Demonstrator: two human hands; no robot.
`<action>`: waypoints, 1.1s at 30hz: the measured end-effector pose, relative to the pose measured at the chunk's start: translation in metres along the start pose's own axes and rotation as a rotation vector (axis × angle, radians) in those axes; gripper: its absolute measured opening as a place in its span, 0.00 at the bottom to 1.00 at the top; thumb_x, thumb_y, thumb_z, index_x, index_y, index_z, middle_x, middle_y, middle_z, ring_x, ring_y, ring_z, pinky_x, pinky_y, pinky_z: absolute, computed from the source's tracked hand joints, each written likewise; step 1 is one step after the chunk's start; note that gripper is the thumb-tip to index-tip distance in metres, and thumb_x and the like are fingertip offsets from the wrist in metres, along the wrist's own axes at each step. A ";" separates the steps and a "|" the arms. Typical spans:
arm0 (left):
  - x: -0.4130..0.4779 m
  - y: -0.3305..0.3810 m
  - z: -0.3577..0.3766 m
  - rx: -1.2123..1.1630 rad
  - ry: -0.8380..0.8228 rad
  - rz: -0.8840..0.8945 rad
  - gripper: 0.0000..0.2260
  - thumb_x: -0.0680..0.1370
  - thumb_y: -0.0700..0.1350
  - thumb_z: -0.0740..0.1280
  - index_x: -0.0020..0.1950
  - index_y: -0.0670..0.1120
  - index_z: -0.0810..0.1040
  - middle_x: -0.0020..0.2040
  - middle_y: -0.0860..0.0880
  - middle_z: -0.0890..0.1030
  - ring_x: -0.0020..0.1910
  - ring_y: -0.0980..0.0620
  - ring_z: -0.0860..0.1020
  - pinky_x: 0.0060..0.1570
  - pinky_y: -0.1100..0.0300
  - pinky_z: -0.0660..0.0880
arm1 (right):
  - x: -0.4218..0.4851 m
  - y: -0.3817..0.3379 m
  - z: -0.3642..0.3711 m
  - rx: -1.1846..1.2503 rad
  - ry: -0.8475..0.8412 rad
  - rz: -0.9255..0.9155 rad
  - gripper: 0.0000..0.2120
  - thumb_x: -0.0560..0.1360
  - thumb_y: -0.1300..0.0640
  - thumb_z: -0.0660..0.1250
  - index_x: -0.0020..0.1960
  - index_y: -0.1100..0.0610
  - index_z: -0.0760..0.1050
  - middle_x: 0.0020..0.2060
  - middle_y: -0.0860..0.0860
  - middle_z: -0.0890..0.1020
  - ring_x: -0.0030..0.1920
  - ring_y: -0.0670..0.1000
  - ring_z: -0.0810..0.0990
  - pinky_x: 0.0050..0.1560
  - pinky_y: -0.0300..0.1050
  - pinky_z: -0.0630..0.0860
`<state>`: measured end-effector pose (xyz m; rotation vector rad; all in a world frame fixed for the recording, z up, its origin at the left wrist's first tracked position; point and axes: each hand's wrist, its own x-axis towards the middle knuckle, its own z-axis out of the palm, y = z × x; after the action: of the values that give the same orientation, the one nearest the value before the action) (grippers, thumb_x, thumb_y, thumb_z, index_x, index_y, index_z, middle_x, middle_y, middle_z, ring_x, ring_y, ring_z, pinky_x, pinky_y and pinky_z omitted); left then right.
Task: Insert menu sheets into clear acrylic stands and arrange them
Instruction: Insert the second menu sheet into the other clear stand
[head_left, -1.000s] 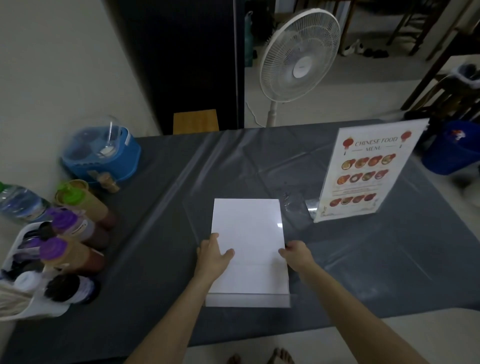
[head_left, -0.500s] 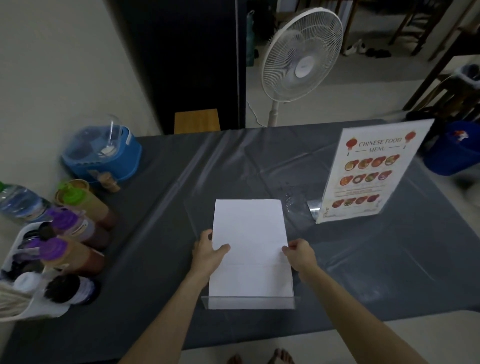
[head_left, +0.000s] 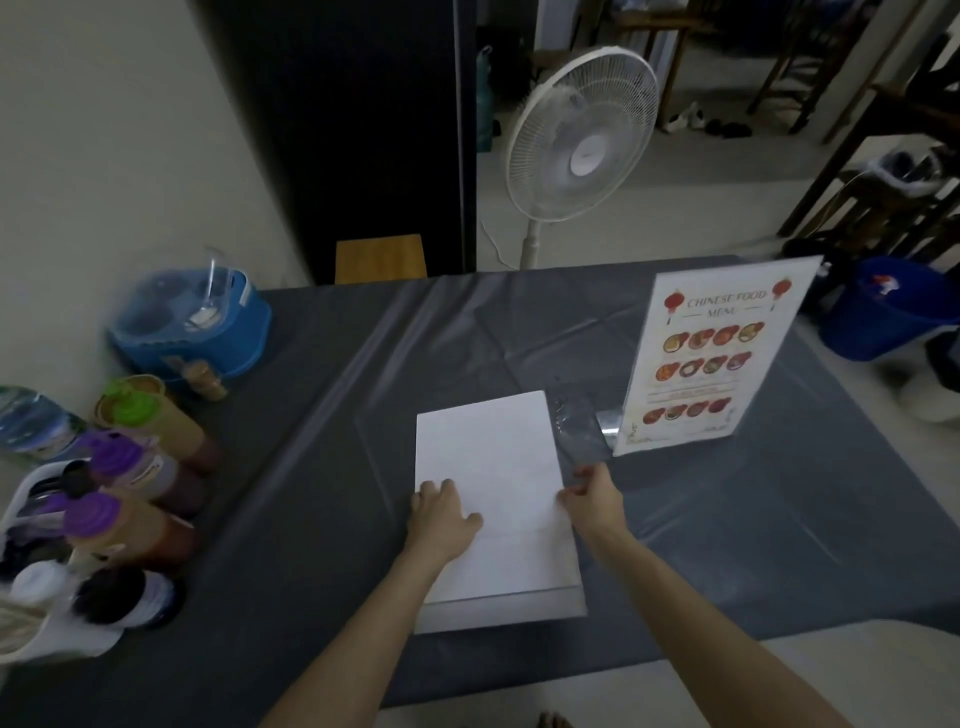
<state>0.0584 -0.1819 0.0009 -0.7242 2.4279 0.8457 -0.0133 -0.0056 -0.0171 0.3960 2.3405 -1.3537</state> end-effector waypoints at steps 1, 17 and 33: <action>-0.001 0.008 -0.001 -0.007 -0.017 0.023 0.23 0.78 0.52 0.62 0.68 0.39 0.66 0.70 0.38 0.64 0.69 0.39 0.64 0.66 0.50 0.68 | -0.001 -0.003 -0.002 0.007 -0.009 -0.006 0.15 0.74 0.66 0.66 0.59 0.61 0.69 0.47 0.55 0.78 0.48 0.54 0.77 0.50 0.48 0.76; -0.028 0.084 -0.013 -0.055 0.056 0.076 0.28 0.69 0.55 0.68 0.63 0.40 0.74 0.58 0.41 0.81 0.59 0.41 0.79 0.53 0.56 0.77 | -0.020 -0.039 -0.023 0.416 -0.400 -0.075 0.16 0.76 0.64 0.54 0.49 0.65 0.81 0.39 0.57 0.84 0.40 0.52 0.82 0.34 0.36 0.77; -0.087 0.086 -0.079 0.005 0.298 0.206 0.10 0.76 0.34 0.56 0.54 0.36 0.72 0.57 0.37 0.78 0.55 0.37 0.78 0.50 0.50 0.75 | -0.005 -0.045 0.020 0.213 -0.423 0.049 0.12 0.76 0.57 0.64 0.49 0.66 0.79 0.45 0.58 0.83 0.41 0.53 0.81 0.34 0.40 0.76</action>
<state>0.0517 -0.1486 0.1423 -0.6451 2.8080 0.8603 -0.0240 -0.0452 0.0105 0.2000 1.8418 -1.4999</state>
